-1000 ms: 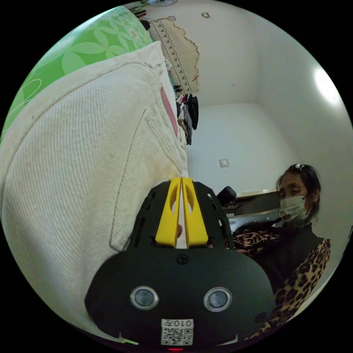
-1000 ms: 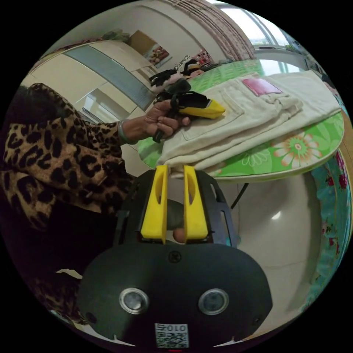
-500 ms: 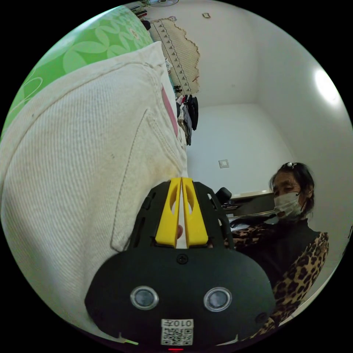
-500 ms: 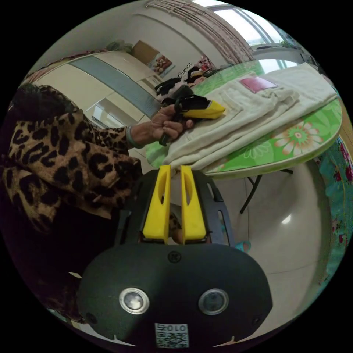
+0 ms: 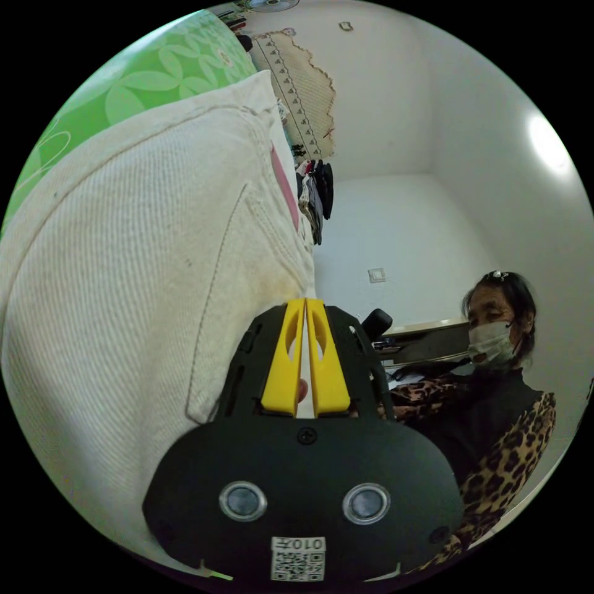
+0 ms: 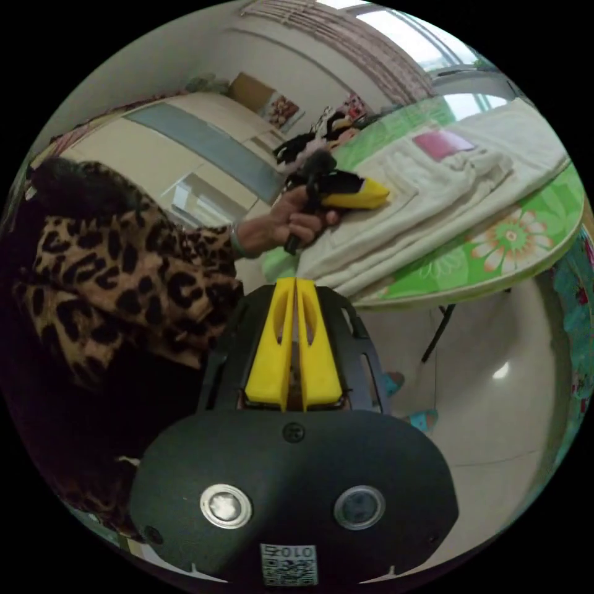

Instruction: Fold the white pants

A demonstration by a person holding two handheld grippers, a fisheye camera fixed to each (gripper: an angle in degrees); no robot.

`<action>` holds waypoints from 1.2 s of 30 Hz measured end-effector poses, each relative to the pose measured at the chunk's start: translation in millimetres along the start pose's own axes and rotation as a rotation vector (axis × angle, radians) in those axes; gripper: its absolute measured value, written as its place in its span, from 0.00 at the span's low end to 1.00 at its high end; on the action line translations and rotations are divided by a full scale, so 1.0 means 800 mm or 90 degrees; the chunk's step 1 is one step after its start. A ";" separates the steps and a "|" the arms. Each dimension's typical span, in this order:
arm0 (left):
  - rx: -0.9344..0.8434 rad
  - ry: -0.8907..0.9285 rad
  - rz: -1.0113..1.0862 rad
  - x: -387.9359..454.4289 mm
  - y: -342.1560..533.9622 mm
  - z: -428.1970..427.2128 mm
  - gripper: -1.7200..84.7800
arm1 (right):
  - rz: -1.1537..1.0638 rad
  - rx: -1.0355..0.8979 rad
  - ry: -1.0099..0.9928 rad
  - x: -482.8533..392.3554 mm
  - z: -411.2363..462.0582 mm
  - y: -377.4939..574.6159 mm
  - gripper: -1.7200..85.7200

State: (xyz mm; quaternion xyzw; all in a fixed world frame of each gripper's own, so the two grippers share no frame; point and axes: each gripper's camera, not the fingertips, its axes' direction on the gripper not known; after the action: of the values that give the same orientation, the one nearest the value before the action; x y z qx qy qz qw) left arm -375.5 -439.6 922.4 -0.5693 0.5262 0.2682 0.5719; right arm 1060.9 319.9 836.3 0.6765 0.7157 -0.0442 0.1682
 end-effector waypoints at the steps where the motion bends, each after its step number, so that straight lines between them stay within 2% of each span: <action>1: 0.000 0.000 0.000 0.004 0.000 0.000 0.02 | 0.014 -0.060 0.015 0.003 0.011 -0.012 0.05; 3: 0.002 -0.004 0.001 0.010 0.001 0.001 0.02 | 0.003 -0.126 0.045 -0.001 0.018 -0.013 0.05; 5: 0.004 -0.013 0.007 0.021 0.002 0.002 0.02 | -0.020 -0.133 -0.014 -0.007 -0.001 -0.008 0.05; 10: 0.008 -0.043 0.026 0.045 0.006 0.004 0.02 | 0.006 -0.004 -0.039 0.001 -0.101 -0.016 0.05; 14: 0.034 -0.057 0.029 0.063 0.010 0.002 0.02 | -0.016 0.020 -0.060 0.013 -0.155 -0.060 0.08; 17: 0.037 -0.067 0.030 0.076 0.010 0.005 0.02 | 0.027 0.044 -0.084 0.048 -0.193 -0.094 0.10; 21: 0.039 -0.050 0.014 0.087 0.008 0.008 0.02 | 0.139 0.161 -0.113 0.099 -0.266 -0.122 0.13; 23: 0.037 0.003 -0.013 0.098 0.007 0.009 0.02 | 0.185 0.230 -0.132 0.117 -0.300 -0.125 0.14; 25: 0.047 0.080 0.061 0.127 -0.004 0.003 0.02 | 0.241 0.278 -0.187 0.151 -0.337 -0.129 0.17; 27: 0.068 0.064 0.092 0.154 -0.031 -0.014 0.03 | 0.272 0.299 -0.197 0.175 -0.362 -0.134 0.18; 29: 0.101 -0.012 0.127 0.178 -0.089 -0.043 0.04 | 0.306 0.327 -0.203 0.203 -0.385 -0.142 0.18; 32: 0.131 -0.056 0.114 0.186 -0.187 -0.065 0.06 | 0.336 0.377 -0.240 0.264 -0.423 -0.158 0.20; 36: 0.092 -0.142 0.091 0.200 -0.323 -0.051 0.10 | 0.367 0.411 -0.273 0.371 -0.470 -0.196 0.22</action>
State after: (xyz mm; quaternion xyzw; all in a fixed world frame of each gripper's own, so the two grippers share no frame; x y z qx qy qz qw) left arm -104.9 -578.2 881.0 -0.4546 0.5160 0.3314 0.6460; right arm 830.3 699.7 1074.2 0.8403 0.3979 -0.3546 0.0988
